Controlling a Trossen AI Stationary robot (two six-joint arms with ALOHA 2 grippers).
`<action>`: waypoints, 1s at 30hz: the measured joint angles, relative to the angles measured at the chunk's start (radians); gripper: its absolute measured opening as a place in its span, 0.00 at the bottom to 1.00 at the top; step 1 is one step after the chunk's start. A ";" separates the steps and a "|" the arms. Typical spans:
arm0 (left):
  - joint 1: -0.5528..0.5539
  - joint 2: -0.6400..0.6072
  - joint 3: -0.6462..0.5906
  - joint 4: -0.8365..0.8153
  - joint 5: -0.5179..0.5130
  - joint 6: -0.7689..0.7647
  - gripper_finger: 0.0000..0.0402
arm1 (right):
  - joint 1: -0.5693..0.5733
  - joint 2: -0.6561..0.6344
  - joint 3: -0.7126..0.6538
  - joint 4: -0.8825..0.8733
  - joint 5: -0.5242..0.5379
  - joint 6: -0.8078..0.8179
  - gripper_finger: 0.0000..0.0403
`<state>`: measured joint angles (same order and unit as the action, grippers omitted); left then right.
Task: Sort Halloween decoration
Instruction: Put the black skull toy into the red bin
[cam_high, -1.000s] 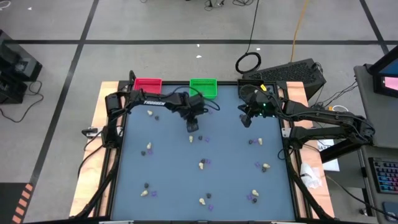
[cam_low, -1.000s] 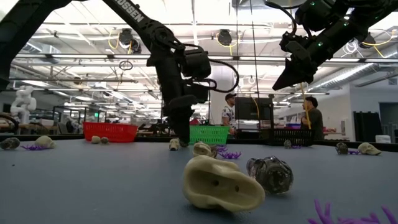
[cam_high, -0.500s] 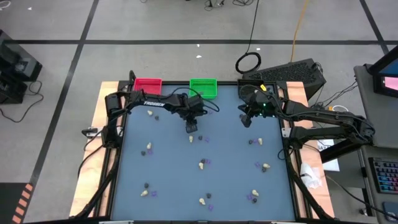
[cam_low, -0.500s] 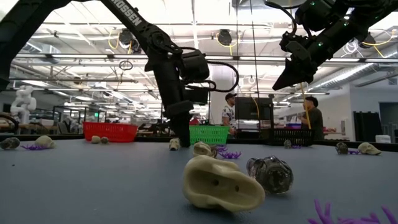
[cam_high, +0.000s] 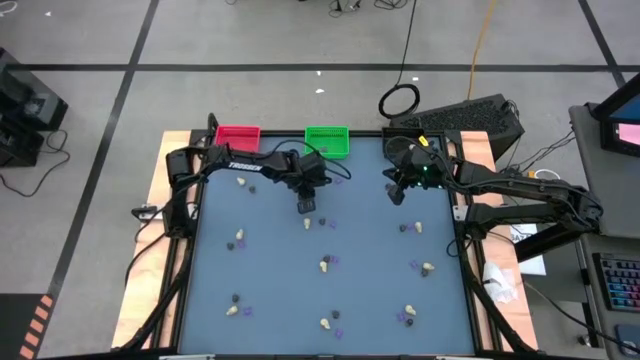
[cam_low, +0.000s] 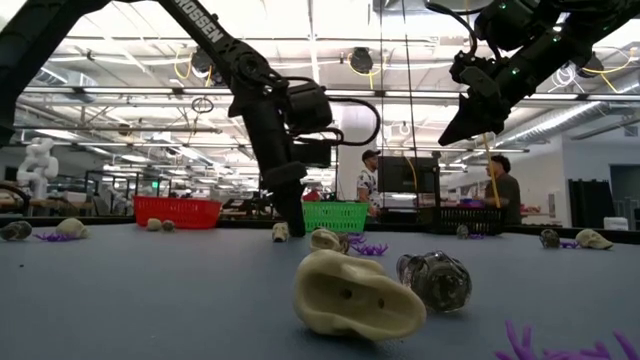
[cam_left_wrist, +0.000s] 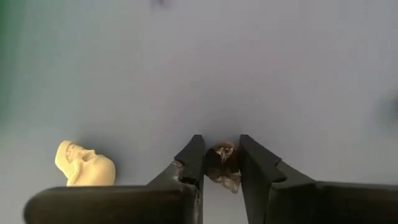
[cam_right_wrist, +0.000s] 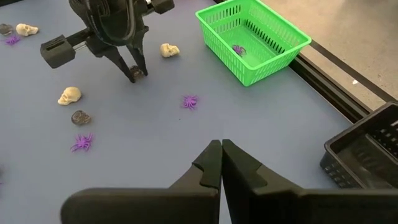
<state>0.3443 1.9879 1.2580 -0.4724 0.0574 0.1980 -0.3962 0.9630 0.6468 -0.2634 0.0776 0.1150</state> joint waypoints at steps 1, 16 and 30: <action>0.000 0.001 0.005 -0.003 0.000 0.000 0.14 | 0.000 0.000 0.000 0.000 0.000 0.000 0.00; 0.044 -0.105 0.037 -0.137 0.005 0.028 0.01 | 0.001 0.000 -0.001 -0.003 0.000 0.001 0.00; 0.086 -0.138 0.038 -0.300 0.015 0.045 0.14 | 0.032 0.000 -0.001 -0.003 0.001 0.002 0.00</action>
<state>0.4304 1.8503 1.2961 -0.7722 0.0723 0.2430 -0.3643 0.9630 0.6460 -0.2665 0.0782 0.1171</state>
